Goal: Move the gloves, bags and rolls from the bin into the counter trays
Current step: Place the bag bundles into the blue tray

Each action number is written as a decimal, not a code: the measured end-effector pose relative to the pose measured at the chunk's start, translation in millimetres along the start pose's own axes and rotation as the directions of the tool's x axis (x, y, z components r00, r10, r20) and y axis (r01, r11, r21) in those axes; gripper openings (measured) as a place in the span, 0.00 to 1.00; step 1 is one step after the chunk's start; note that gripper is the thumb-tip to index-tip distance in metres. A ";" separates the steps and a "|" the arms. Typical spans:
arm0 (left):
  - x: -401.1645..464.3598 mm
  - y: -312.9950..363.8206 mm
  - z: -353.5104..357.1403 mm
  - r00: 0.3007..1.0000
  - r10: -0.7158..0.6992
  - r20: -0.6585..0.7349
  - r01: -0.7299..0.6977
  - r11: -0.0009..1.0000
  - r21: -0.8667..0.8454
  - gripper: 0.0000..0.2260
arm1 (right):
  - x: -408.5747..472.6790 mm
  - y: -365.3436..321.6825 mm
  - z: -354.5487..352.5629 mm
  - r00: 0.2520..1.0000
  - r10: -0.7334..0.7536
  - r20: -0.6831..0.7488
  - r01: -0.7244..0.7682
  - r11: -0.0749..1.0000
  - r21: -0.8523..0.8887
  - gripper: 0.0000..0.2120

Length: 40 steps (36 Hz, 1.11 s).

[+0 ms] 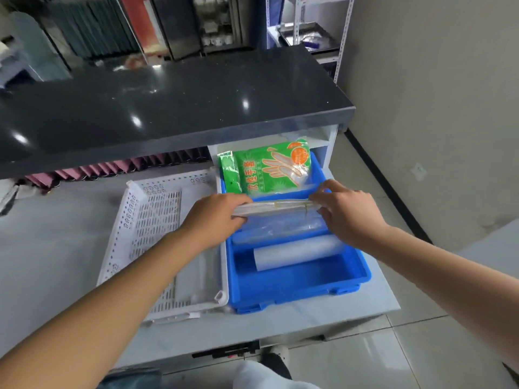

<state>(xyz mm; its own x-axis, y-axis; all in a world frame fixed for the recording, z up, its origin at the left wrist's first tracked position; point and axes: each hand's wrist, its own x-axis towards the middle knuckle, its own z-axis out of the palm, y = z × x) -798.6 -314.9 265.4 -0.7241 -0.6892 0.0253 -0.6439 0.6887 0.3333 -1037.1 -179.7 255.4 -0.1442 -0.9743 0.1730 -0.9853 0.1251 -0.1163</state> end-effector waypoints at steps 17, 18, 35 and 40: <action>63.3 -41.5 73.1 0.989 0.005 0.148 -0.032 0.983 0.181 0.20 | 72.8 25.0 83.1 0.951 0.097 0.293 -0.082 0.995 -0.064 0.23; 65.8 -42.3 71.4 0.988 0.005 0.157 -0.030 0.987 0.158 0.22 | 76.1 26.8 81.9 0.941 0.096 0.324 -0.083 0.995 -0.051 0.24; 70.1 -65.4 82.1 0.999 0.016 -0.028 -0.012 0.991 0.136 0.23 | 76.7 27.6 101.4 0.972 0.184 0.146 -0.154 0.968 -0.197 0.25; 69.3 -57.3 79.8 0.999 -0.048 0.013 0.044 0.974 0.221 0.24 | 76.2 20.3 96.5 0.944 0.235 0.233 -0.196 0.964 -0.180 0.28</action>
<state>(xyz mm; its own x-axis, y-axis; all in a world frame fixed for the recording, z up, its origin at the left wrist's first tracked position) -831.6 -384.2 172.8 -0.6955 -0.7185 -0.0034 -0.7139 0.6904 0.1172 -1059.2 -269.5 171.8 -0.3464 -0.9335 -0.0923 -0.9381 0.3451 0.0301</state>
